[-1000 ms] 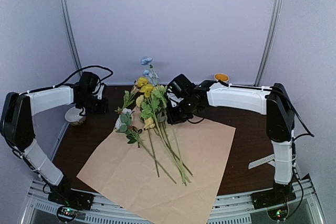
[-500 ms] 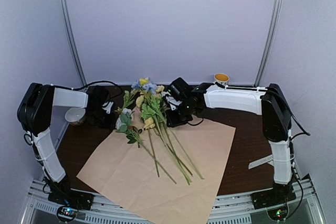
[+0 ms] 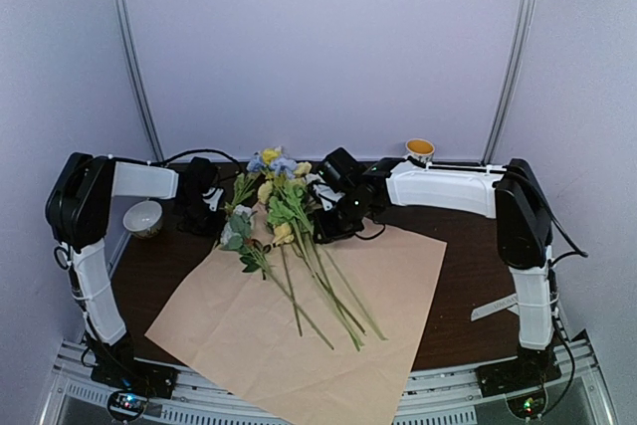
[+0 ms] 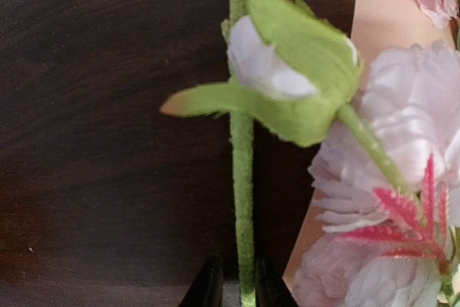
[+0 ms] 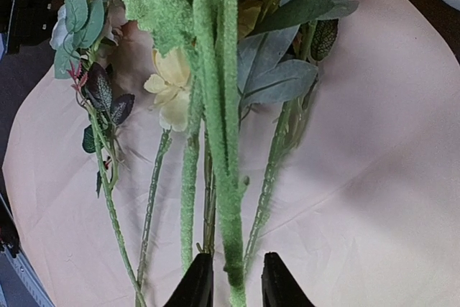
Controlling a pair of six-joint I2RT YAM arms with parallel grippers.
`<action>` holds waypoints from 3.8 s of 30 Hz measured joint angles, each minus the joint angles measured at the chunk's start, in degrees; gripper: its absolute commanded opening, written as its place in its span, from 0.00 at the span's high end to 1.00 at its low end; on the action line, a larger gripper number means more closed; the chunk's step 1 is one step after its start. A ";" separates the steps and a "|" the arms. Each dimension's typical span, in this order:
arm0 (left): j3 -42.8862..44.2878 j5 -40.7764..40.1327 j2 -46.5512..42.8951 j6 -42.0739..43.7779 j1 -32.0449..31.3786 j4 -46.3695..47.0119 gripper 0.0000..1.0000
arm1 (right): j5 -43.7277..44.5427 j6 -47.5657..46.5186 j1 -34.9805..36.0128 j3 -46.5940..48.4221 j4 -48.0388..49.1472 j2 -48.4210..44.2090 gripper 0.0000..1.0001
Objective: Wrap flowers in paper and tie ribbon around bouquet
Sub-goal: Place the fake flower on the flattened wrapping paper, then pick up the fake flower from the corner of the board, then pass from the left arm to the right, then place the fake flower on the flattened wrapping paper.
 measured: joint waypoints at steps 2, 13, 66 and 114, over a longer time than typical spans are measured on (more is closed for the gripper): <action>0.98 -2.05 0.55 0.44 -0.24 -1.40 0.79 | -0.37 0.02 0.00 -0.17 0.26 0.00 0.74; 5.51 -8.13 3.15 1.20 -0.48 -7.48 0.99 | -1.18 0.22 0.00 -1.84 1.33 -1.62 0.73; -28.11 19.98 -48.78 -6.73 -28.52 54.80 1.00 | -18.71 3.30 5.29 -15.45 44.02 -33.03 0.46; -31.41 -7.23 -32.06 -25.49 -11.80 4.39 0.02 | 11.80 -4.26 9.05 21.35 -4.15 10.03 0.63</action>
